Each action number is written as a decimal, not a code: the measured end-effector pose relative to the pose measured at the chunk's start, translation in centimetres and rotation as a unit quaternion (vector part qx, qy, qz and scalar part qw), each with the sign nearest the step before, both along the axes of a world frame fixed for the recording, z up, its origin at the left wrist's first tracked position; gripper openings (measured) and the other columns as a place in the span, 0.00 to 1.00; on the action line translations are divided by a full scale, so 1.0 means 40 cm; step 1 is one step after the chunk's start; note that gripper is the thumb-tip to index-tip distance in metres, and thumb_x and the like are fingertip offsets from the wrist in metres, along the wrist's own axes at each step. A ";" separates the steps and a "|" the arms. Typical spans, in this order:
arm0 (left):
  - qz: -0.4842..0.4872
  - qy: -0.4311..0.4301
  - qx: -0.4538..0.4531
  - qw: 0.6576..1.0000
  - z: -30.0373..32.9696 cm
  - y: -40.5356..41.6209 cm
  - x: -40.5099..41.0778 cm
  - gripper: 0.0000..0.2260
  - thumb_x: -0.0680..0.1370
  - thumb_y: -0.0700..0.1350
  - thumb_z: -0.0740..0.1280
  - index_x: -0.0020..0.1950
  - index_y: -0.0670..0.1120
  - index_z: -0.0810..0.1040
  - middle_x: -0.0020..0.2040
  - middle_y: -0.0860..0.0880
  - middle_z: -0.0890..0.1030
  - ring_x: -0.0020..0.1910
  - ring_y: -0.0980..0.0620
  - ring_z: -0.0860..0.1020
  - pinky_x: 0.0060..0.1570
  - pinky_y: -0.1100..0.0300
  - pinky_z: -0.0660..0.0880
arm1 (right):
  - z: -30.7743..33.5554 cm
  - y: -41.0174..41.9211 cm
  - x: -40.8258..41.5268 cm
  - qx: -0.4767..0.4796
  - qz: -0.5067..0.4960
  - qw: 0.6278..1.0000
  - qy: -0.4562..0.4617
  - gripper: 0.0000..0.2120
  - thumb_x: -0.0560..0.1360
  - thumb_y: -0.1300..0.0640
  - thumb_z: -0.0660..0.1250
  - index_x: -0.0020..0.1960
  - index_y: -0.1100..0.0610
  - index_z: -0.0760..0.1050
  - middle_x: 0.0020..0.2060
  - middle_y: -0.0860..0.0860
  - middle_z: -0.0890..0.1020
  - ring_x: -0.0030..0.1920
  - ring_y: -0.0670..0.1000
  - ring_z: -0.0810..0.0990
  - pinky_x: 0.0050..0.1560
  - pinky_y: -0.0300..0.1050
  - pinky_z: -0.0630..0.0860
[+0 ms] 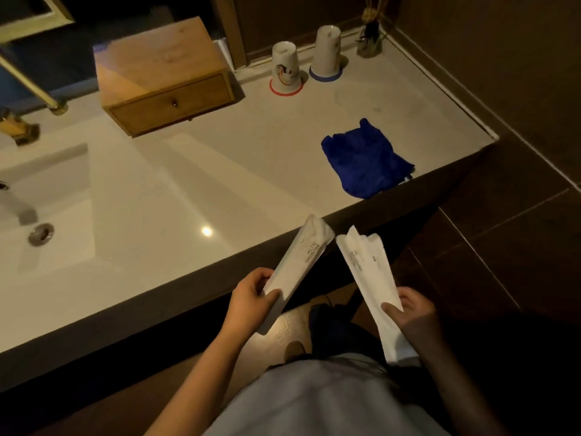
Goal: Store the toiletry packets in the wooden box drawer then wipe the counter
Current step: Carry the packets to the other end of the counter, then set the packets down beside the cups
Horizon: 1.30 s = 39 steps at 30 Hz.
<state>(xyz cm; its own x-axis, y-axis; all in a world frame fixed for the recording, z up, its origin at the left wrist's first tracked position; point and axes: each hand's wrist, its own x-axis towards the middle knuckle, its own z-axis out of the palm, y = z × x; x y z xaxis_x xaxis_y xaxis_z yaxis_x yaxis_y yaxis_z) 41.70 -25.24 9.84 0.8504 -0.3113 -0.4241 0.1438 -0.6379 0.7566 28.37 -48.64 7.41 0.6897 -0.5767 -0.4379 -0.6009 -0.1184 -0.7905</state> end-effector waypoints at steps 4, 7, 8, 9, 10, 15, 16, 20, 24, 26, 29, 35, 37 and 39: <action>0.035 -0.006 -0.064 0.997 0.080 -0.070 0.042 0.10 0.72 0.36 0.68 0.51 0.48 0.77 0.49 0.54 0.81 0.46 0.63 0.78 0.45 0.68 0.73 | 0.154 -0.057 0.104 0.039 -0.013 0.993 -0.114 0.17 0.70 0.74 0.66 0.38 0.51 0.72 0.38 0.47 0.79 0.34 0.31 0.79 0.34 0.24 0.75; 0.089 0.004 -0.098 0.991 0.123 -0.108 0.074 0.10 0.73 0.35 0.68 0.49 0.49 0.78 0.47 0.53 0.82 0.43 0.65 0.79 0.43 0.67 0.73 | 0.236 -0.092 0.199 0.068 0.007 0.984 -0.164 0.17 0.70 0.72 0.67 0.39 0.50 0.72 0.39 0.45 0.79 0.34 0.31 0.80 0.34 0.24 0.74; 0.106 0.004 -0.107 0.989 0.135 -0.120 0.087 0.10 0.73 0.36 0.68 0.49 0.49 0.78 0.47 0.53 0.82 0.43 0.64 0.79 0.43 0.66 0.72 | 0.255 -0.101 0.235 0.075 0.018 0.981 -0.176 0.17 0.70 0.72 0.67 0.40 0.50 0.72 0.39 0.44 0.79 0.34 0.30 0.79 0.34 0.23 0.74; 0.123 0.002 -0.116 0.986 0.147 -0.131 0.100 0.10 0.73 0.37 0.68 0.49 0.51 0.78 0.47 0.53 0.82 0.43 0.63 0.79 0.43 0.65 0.72 | 0.274 -0.107 0.271 0.083 0.030 0.979 -0.185 0.16 0.70 0.71 0.68 0.40 0.50 0.72 0.39 0.43 0.79 0.34 0.30 0.79 0.34 0.23 0.74; 0.141 0.001 -0.125 0.982 0.159 -0.141 0.113 0.10 0.73 0.38 0.68 0.49 0.52 0.77 0.48 0.52 0.82 0.44 0.62 0.80 0.42 0.64 0.72 | 0.290 -0.113 0.307 0.091 0.044 0.976 -0.192 0.16 0.70 0.71 0.68 0.40 0.50 0.72 0.39 0.43 0.79 0.34 0.30 0.79 0.34 0.23 0.74; 0.212 -0.013 -0.175 0.961 0.207 -0.170 0.195 0.09 0.73 0.41 0.69 0.51 0.52 0.77 0.49 0.50 0.83 0.48 0.53 0.81 0.41 0.63 0.72 | 0.340 -0.119 0.470 0.112 0.071 0.967 -0.219 0.10 0.72 0.65 0.68 0.43 0.50 0.74 0.41 0.44 0.81 0.38 0.36 0.81 0.37 0.29 0.78; 0.224 -0.017 -0.185 0.957 0.216 -0.173 0.217 0.09 0.73 0.41 0.69 0.52 0.51 0.78 0.48 0.50 0.84 0.46 0.54 0.82 0.41 0.64 0.72 | 0.341 -0.116 0.500 0.118 0.057 0.967 -0.218 0.09 0.72 0.64 0.68 0.44 0.50 0.75 0.41 0.44 0.82 0.38 0.38 0.81 0.38 0.31 0.79; 0.248 -0.023 -0.201 0.947 0.252 -0.182 0.337 0.09 0.74 0.39 0.66 0.54 0.46 0.78 0.48 0.48 0.82 0.45 0.53 0.80 0.43 0.61 0.75 | 0.340 -0.099 0.616 0.184 -0.020 0.962 -0.199 0.05 0.73 0.61 0.68 0.43 0.52 0.75 0.41 0.47 0.80 0.41 0.46 0.79 0.40 0.39 0.77; 0.230 0.005 -0.184 0.956 0.281 -0.206 0.484 0.10 0.75 0.43 0.67 0.56 0.47 0.76 0.53 0.47 0.80 0.53 0.46 0.78 0.55 0.48 0.76 | 0.316 -0.087 0.710 0.295 -0.120 0.934 -0.161 0.02 0.73 0.61 0.68 0.43 0.55 0.77 0.42 0.51 0.81 0.44 0.51 0.79 0.44 0.46 0.79; 0.195 0.009 -0.166 0.966 0.295 -0.233 0.556 0.10 0.74 0.43 0.68 0.55 0.48 0.77 0.53 0.47 0.80 0.54 0.46 0.78 0.57 0.46 0.75 | 0.302 -0.086 0.746 0.353 -0.185 0.906 -0.141 0.04 0.72 0.62 0.69 0.46 0.57 0.77 0.48 0.55 0.82 0.46 0.54 0.80 0.49 0.52 0.79; 0.098 0.011 -0.096 0.990 0.308 -0.297 0.674 0.11 0.74 0.43 0.68 0.56 0.48 0.77 0.55 0.48 0.79 0.55 0.47 0.76 0.59 0.47 0.72 | 0.286 -0.088 0.798 0.372 -0.248 0.887 -0.117 0.04 0.71 0.64 0.70 0.43 0.57 0.77 0.48 0.56 0.81 0.44 0.55 0.80 0.50 0.53 0.79; -0.120 0.011 0.103 0.987 0.255 -0.407 0.854 0.14 0.73 0.43 0.68 0.58 0.48 0.78 0.58 0.47 0.79 0.60 0.46 0.74 0.68 0.46 0.67 | 0.243 -0.086 0.880 0.347 -0.315 0.882 -0.049 0.08 0.68 0.65 0.73 0.47 0.62 0.78 0.50 0.59 0.81 0.48 0.58 0.81 0.52 0.56 0.79; -0.155 0.020 0.123 0.980 0.224 -0.422 0.882 0.15 0.73 0.41 0.69 0.60 0.46 0.77 0.60 0.46 0.78 0.62 0.46 0.73 0.70 0.46 0.65 | 0.221 -0.091 0.895 0.334 -0.334 0.881 -0.040 0.04 0.68 0.66 0.72 0.41 0.62 0.77 0.49 0.60 0.82 0.45 0.57 0.81 0.49 0.53 0.80; -0.166 0.030 0.113 0.979 0.195 -0.431 0.901 0.17 0.73 0.39 0.69 0.61 0.45 0.76 0.62 0.46 0.77 0.64 0.46 0.73 0.70 0.47 0.65 | 0.202 -0.092 0.906 0.319 -0.343 0.883 -0.040 0.06 0.68 0.67 0.70 0.34 0.61 0.76 0.45 0.60 0.82 0.44 0.58 0.81 0.47 0.52 0.80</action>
